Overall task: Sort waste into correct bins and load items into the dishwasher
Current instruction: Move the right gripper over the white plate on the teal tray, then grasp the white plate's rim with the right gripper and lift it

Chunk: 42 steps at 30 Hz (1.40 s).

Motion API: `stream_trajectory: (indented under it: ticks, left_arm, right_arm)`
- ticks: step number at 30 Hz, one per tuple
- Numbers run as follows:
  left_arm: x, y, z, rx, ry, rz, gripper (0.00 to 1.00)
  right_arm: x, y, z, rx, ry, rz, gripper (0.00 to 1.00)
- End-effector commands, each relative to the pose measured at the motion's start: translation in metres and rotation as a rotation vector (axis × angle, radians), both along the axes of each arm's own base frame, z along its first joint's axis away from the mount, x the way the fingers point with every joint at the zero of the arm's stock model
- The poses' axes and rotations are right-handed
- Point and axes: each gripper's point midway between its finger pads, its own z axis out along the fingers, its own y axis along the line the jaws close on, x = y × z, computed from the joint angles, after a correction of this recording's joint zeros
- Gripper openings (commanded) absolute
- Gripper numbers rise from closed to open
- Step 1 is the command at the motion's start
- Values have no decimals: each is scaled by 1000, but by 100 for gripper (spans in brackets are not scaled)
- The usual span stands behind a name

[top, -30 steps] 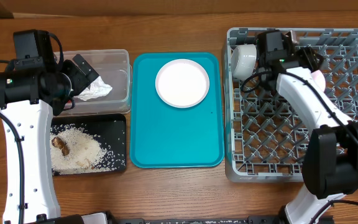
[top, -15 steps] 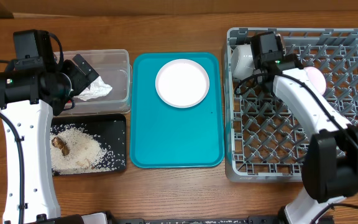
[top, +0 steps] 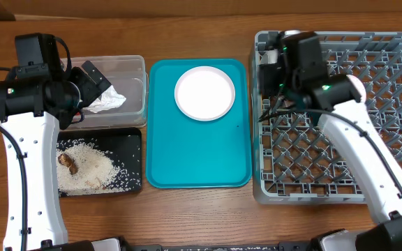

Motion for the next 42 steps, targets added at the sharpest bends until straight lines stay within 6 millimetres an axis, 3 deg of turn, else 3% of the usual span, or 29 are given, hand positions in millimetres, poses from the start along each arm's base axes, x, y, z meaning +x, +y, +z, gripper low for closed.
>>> stream_trajectory:
  ticks: [1,4,10,24,33,38,42]
  left_arm:
    - [2,1,-1,6,2,-17,100]
    - [2,1,-1,6,2,-16,100]
    - [2,1,-1,6,2,-17,100]
    - [2,1,-1,6,2,-16,99]
    - [2,1,-1,6,2,-16,100]
    - [2,1,-1,6,2,-17,100]
    - [2,1,-1,6,2,-16,100]
  right_arm:
    - [-19,45,1,231,117,-3,56]
    - [-20,56,-4,217,119,-42,54]
    - [-9,51,-31,99,101,-218,55]
    - [30,76,-130,65,153,-337,54]
    - [35,63,-186,-50,182,-386,50]
    - [36,64,-199,-60,194,-387,50]
    - [35,63,-200,-61,196,-387,35]
